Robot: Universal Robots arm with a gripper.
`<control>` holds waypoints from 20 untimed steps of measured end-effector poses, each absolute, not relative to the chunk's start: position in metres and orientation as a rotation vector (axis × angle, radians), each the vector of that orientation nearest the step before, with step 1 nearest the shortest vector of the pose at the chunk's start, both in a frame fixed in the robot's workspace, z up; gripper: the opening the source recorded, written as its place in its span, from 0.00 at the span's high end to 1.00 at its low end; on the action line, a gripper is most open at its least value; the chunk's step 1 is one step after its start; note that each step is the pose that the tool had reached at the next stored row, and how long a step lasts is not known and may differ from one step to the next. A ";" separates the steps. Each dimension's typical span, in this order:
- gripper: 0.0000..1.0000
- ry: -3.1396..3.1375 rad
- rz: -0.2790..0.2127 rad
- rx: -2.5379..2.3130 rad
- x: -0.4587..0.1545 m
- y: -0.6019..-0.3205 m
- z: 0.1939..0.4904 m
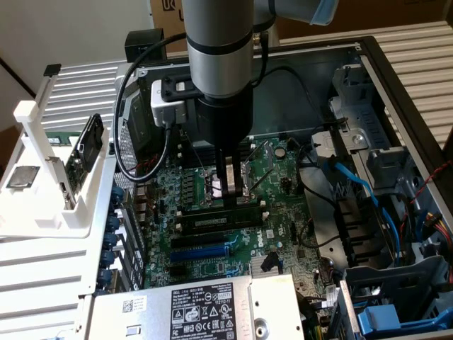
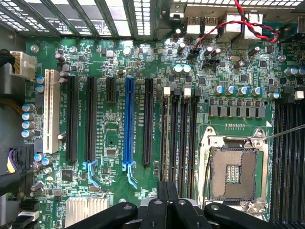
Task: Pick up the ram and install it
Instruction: 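Press down the ram until it locks into place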
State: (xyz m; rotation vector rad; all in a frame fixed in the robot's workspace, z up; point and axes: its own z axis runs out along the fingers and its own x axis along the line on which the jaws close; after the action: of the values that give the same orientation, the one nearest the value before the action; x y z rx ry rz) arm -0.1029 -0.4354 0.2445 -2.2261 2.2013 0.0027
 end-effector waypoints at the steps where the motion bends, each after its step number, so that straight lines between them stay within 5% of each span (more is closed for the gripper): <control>1: 0.90 2.201 0.003 -2.226 -0.103 -0.435 0.244; 20: 0.90 2.201 0.001 -2.226 -0.108 -0.431 0.241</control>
State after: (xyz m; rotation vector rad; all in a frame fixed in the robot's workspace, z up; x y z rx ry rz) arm -0.1081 -0.4313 0.2408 -2.2263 2.2014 0.0011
